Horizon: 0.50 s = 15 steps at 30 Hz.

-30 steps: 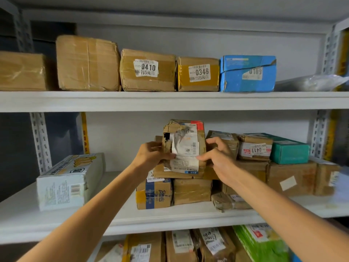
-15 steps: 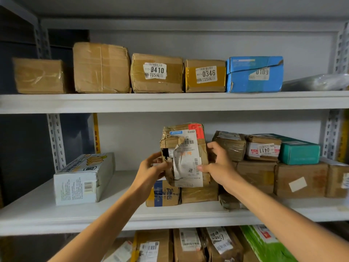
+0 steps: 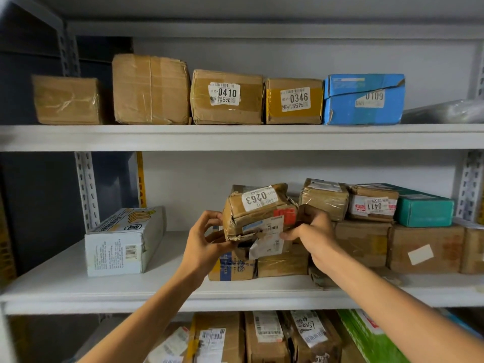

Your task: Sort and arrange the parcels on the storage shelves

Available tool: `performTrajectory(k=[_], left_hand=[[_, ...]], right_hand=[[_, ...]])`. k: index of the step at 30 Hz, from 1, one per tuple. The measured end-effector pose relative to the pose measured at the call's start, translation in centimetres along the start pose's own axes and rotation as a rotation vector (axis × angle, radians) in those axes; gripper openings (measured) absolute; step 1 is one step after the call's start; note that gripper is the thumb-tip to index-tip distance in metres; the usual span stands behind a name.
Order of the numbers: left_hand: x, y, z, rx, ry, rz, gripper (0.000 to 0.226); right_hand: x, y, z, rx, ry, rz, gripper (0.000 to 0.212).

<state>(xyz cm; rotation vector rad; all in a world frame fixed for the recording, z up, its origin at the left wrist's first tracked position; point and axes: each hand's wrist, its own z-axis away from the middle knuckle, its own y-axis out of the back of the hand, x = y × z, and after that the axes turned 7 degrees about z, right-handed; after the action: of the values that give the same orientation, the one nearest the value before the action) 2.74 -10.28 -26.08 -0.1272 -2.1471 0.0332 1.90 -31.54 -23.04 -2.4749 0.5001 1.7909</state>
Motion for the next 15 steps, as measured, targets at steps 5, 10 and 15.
performTrajectory(k=[5,10,15], left_hand=[[0.2,0.6,-0.1,0.072,0.153,0.119,0.019],[0.1,1.5,-1.0,0.136,0.333,0.221,0.020],[-0.2,1.5,-1.2,0.120,0.428,0.256,0.032]], right_hand=[[-0.5,0.1,0.0,-0.062,0.001,-0.094,0.027],[-1.4,0.1,0.5,-0.200,0.069,-0.177,0.013],[-2.1,-0.4,1.8,-0.367,0.261,-0.092,0.027]])
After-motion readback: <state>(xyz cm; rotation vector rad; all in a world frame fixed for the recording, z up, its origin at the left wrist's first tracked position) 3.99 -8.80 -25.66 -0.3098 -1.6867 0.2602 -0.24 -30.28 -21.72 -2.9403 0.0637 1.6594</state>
